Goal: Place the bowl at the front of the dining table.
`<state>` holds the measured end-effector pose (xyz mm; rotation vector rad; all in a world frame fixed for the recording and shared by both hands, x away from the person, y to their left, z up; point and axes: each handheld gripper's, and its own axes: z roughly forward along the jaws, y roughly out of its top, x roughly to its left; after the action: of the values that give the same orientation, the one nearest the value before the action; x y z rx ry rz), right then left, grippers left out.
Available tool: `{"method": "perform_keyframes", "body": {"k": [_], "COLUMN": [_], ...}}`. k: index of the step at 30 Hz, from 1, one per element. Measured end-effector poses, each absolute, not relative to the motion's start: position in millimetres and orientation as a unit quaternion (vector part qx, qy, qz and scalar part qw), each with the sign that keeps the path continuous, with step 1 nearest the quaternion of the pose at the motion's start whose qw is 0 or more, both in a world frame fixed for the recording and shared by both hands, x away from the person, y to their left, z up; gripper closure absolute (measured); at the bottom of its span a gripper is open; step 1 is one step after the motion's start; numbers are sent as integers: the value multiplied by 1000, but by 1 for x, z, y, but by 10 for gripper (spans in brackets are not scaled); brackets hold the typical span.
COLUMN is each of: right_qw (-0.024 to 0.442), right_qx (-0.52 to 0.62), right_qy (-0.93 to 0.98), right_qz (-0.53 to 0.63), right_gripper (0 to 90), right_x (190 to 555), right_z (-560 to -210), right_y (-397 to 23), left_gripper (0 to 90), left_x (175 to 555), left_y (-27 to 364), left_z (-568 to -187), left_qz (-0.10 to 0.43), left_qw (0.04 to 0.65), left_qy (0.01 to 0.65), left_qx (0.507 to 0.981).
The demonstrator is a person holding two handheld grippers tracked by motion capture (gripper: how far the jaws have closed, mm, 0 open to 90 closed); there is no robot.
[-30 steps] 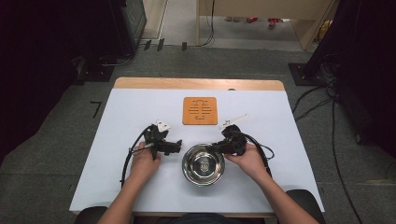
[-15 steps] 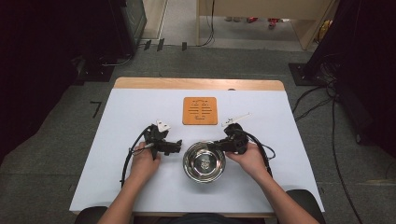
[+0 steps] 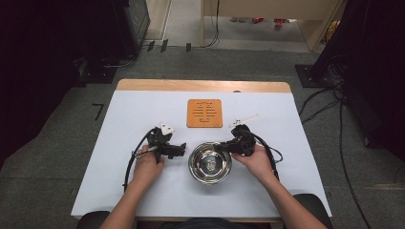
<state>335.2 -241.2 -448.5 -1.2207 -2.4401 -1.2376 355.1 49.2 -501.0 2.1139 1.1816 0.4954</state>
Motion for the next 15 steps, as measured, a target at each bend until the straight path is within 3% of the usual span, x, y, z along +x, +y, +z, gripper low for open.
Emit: {"method": "perform_keyframes", "body": {"k": [15], "right_qw": [72], "right_qx": [-420], "right_qy": [-802], "right_qz": [-417], "right_gripper": [836], "right_x": [341], "right_z": [-450], "right_y": [-247], "left_gripper": [0], "left_x": [355], "left_y": [49], "left_z": [-501], "left_qz": [189], "left_qw": [328], "left_qy": [451], "left_qx": [808]}}
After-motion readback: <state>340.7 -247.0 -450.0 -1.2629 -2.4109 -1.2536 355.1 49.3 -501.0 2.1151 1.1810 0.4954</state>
